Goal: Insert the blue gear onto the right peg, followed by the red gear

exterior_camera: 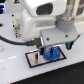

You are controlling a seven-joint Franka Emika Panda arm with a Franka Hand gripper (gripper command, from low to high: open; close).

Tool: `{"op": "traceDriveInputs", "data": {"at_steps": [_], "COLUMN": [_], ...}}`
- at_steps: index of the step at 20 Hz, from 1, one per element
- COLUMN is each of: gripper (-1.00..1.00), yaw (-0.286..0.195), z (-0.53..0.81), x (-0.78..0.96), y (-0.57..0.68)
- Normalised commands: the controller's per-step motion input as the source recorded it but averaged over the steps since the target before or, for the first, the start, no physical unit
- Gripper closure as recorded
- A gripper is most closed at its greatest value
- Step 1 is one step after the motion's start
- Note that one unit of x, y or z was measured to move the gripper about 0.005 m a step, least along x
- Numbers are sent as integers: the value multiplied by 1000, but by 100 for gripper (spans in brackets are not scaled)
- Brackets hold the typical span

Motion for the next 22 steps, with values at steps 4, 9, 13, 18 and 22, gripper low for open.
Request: {"op": "traceDriveInputs", "data": {"at_steps": [4, 9, 13, 18, 22], "gripper": [-100, -100, -100, -100, -100], "yaw": [0, 0, 0, 0, 0], "z": [154, 6, -111, -231, -272], "x": [-467, -506, -555, -477, -355], "y": [77, 43, 5, -38, -53]}}
